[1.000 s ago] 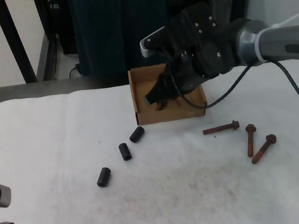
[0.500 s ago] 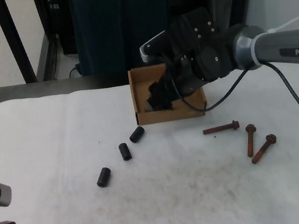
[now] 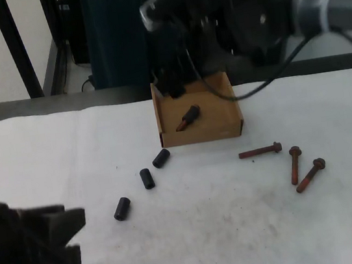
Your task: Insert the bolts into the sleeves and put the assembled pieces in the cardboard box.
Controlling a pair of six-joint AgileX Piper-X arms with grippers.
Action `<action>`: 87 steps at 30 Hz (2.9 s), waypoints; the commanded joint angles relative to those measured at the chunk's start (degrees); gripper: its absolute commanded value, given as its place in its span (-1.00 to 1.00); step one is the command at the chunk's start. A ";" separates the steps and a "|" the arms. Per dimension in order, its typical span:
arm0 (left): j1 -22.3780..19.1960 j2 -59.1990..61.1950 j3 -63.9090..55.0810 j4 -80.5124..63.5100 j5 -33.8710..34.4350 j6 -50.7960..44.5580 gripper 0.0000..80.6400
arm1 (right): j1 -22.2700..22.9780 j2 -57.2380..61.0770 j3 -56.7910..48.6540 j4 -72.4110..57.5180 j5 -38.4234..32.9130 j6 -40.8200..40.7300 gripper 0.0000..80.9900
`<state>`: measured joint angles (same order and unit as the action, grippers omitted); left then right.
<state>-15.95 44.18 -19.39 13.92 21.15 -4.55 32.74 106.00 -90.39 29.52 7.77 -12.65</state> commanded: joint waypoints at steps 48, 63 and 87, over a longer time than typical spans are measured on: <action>-8.65 50.82 -33.72 6.25 -18.40 20.02 -0.07 | -15.78 -42.50 7.24 31.09 6.53 -10.14 0.99; -8.65 55.24 -34.36 6.88 -18.51 17.71 -0.07 | -15.78 -42.50 7.24 31.09 6.53 -10.14 0.99; -9.49 58.27 -34.43 6.79 -18.03 18.34 -0.98 | -15.77 -42.50 7.24 31.09 6.53 -12.53 0.99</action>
<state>-24.98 102.08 -53.56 20.84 3.12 13.25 17.20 64.06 -83.02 60.80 14.29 -23.45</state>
